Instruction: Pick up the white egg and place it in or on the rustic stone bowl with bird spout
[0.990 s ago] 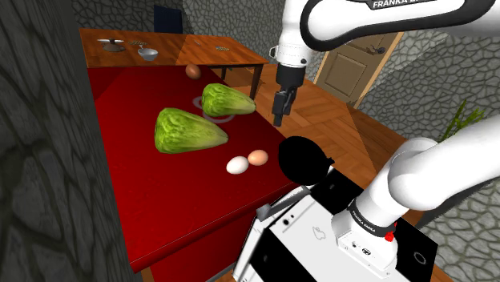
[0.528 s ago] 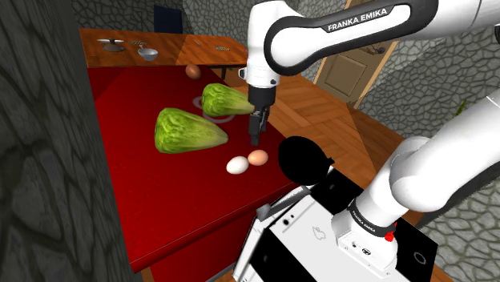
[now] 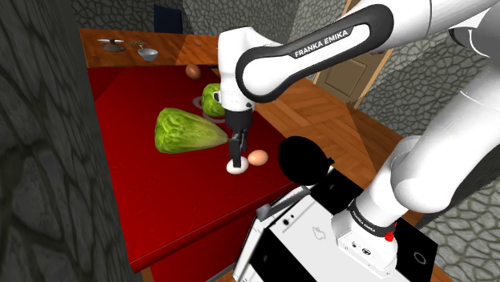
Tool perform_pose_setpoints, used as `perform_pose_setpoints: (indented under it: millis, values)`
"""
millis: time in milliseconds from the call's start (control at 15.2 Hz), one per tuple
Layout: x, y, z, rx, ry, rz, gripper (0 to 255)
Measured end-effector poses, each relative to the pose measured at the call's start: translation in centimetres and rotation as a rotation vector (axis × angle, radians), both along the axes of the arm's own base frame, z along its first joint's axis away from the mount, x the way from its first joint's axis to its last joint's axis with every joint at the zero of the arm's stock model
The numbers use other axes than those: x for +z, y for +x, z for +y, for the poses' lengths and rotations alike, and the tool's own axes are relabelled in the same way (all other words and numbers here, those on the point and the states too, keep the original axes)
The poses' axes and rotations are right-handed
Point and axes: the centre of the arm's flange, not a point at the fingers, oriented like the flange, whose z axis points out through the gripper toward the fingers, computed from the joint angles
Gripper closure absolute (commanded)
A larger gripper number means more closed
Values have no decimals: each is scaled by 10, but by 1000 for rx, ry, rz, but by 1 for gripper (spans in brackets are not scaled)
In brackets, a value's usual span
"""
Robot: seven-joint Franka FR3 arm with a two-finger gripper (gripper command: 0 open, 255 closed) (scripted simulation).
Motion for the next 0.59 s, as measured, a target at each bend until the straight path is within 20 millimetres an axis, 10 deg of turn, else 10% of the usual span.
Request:
perform_pose_setpoints:
  millis: [594]
  values:
    - [-32,-8,1,3,1,1,0]
